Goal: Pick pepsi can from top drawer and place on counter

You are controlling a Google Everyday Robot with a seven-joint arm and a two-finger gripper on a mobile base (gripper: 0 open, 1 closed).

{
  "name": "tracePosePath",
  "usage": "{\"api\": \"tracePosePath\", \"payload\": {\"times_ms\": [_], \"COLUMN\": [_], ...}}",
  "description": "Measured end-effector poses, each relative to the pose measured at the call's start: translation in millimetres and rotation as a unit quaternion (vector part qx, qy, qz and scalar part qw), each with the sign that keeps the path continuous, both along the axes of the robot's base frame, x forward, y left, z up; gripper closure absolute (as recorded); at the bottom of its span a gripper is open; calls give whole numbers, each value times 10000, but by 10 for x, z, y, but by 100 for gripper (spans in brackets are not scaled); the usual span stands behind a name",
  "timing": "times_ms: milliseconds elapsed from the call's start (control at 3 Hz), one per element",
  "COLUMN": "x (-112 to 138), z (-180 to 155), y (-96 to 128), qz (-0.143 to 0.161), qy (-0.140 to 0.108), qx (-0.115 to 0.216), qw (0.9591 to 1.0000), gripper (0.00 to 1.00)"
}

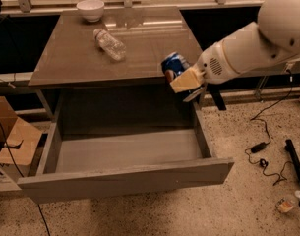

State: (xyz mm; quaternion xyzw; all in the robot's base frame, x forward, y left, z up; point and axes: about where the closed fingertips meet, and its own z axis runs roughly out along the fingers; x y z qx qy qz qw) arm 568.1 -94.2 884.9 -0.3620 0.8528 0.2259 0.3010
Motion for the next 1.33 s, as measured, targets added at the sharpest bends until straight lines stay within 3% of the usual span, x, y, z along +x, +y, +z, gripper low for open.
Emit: {"api": "tracePosePath", "payload": {"times_ms": [333,667,1000,1333], "x": [286,780,1197,1478], "z": [506,700,677,501], "y": [-15,208,414,532], "qz": [100,354,585,684], "qy": [-497,-720,-759,-624], "qx": [-173,-554,-828,-1017], "qw": [9986,9952,9920,9905], "gripper": [100,100,100,100]}}
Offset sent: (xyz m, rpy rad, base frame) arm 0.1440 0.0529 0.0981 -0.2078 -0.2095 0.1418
